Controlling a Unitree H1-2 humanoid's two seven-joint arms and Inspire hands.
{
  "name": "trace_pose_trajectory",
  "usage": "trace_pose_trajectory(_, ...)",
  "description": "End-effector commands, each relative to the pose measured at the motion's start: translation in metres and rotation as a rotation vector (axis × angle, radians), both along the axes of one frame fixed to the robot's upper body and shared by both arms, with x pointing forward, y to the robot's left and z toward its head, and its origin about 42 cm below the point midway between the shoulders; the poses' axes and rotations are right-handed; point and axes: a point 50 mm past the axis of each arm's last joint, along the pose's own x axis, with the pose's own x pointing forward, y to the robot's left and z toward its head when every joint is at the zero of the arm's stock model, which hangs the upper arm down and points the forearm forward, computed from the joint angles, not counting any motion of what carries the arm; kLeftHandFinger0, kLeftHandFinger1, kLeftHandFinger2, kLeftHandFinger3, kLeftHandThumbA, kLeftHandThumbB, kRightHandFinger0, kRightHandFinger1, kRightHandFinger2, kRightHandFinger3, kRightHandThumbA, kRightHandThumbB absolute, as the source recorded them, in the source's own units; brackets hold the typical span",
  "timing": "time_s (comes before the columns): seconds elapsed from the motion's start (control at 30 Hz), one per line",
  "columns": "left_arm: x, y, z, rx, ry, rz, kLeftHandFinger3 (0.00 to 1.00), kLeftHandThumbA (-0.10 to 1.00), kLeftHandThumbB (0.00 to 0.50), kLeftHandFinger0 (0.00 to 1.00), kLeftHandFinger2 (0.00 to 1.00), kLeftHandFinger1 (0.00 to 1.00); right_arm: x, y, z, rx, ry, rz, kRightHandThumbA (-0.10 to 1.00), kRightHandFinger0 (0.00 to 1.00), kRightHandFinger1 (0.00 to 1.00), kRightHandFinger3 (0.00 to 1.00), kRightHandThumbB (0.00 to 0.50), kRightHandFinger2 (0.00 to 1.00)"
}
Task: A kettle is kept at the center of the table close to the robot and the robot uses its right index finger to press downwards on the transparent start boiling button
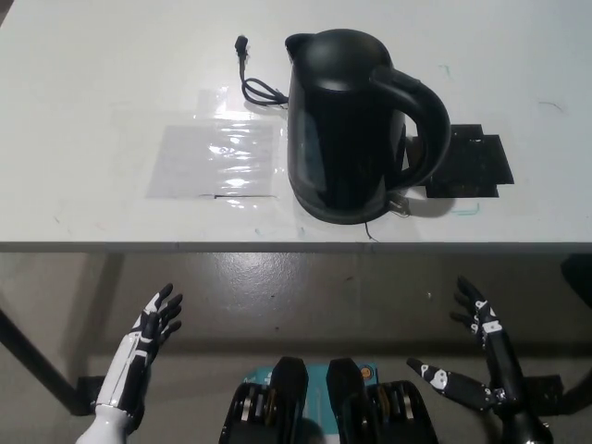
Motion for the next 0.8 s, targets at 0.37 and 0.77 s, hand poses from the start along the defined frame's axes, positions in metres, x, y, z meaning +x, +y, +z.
trace_pose_trajectory(0.37,0.005,0.001,0.015,0.009,-0.08,-0.032,1.0,1.0,0.188,1.0,1.0,1.0,-0.015,0.003,0.089,-0.371,-0.517,-0.143,1.0,0.08,0.13,1.0,0.198,0.59)
trace_pose_trajectory(0.77,0.002,0.0,0.014,0.006,-0.067,-0.032,1.0,1.0,0.189,1.0,1.0,1.0,0.009,0.019,0.111,-0.49,-0.566,-0.166,0.87,0.0,0.0,1.0,0.137,0.01)
